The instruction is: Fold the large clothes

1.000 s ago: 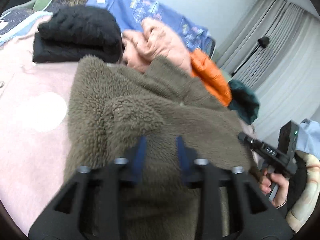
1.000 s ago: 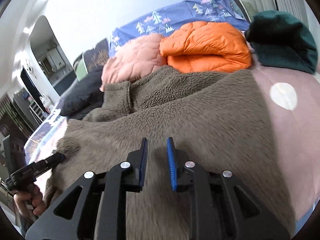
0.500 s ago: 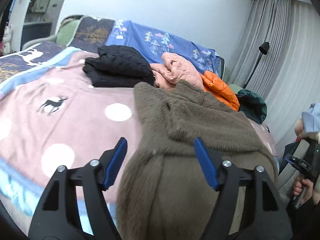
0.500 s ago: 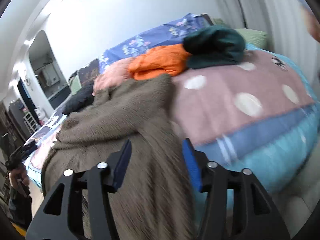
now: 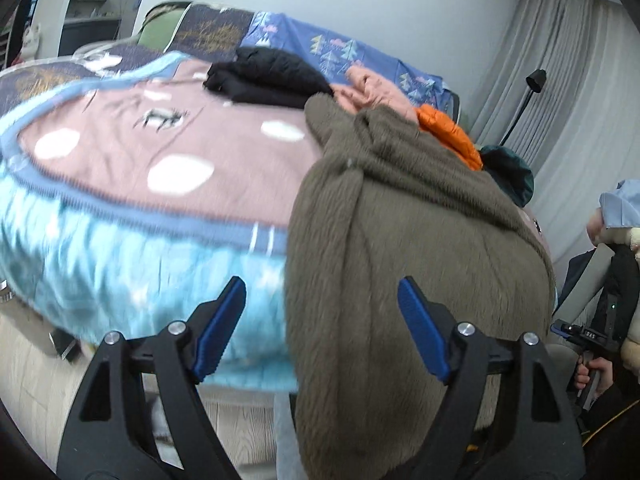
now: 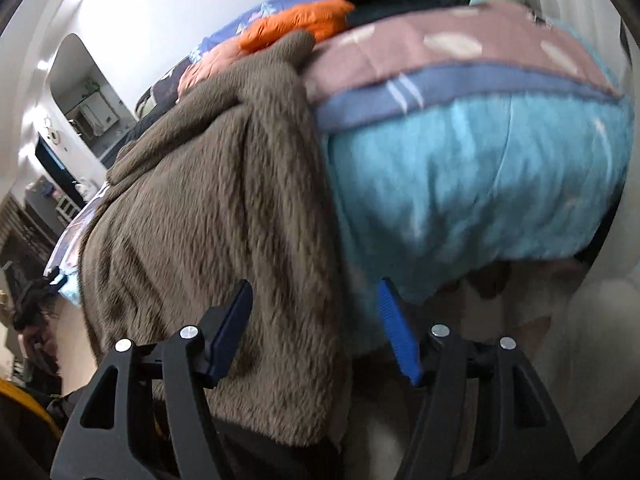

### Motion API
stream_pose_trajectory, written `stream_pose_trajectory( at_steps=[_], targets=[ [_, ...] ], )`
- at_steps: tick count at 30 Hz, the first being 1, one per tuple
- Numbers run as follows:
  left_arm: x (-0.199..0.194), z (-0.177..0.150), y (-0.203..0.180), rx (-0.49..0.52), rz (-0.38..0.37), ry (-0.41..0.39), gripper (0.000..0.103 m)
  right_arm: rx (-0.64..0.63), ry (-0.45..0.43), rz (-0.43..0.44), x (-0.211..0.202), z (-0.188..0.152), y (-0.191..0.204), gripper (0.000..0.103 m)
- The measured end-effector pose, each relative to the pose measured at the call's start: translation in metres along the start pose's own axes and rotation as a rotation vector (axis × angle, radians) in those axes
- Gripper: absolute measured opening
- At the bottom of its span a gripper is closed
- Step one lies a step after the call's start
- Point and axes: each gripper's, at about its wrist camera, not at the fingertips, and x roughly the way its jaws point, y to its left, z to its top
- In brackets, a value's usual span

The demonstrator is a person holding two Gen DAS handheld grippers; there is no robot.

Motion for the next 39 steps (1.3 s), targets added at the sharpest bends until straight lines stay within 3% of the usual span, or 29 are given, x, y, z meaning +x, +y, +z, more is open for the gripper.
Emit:
stream_pose_trajectory(
  at_steps=[16, 20, 24, 25, 27, 29, 31, 34, 39],
  targets=[
    [0.026, -0.078, -0.008, -0.001, 0.015, 0.202, 0.079, 0.005, 0.083, 0.033, 0.026, -0.033, 0.010, 0.065],
    [0.034, -0.095, -0.011, -0.028, -0.002, 0.249, 0.077, 0.017, 0.097, 0.030, 0.032, -0.037, 0.009, 0.059],
    [0.041, -0.108, -0.016, -0.042, -0.033, 0.295, 0.058, 0.018, 0.141, 0.034, 0.039, -0.045, 0.008, 0.054],
    [0.042, -0.111, -0.017, -0.044, -0.041, 0.300, 0.056, 0.019, 0.150, 0.033, 0.040, -0.046, 0.008, 0.050],
    [0.042, -0.113, -0.019, -0.044, -0.053, 0.302, 0.037, 0.027, 0.156, 0.036, 0.040, -0.048, 0.007, 0.027],
    [0.041, -0.112, -0.021, -0.036, -0.070, 0.302, 0.025, 0.042, 0.156, 0.068, 0.036, -0.048, 0.006, 0.015],
    [0.035, -0.108, -0.023, -0.022, -0.103, 0.295, 0.016, 0.061, 0.154, 0.100, 0.029, -0.045, 0.006, 0.013],
    [0.023, -0.099, -0.023, -0.025, -0.171, 0.271, 0.013, 0.079, 0.128, 0.177, 0.015, -0.039, 0.010, 0.010],
    [0.005, -0.079, -0.035, -0.017, -0.281, 0.216, 0.013, 0.124, 0.047, 0.375, -0.014, -0.022, 0.020, 0.009]
  ],
)
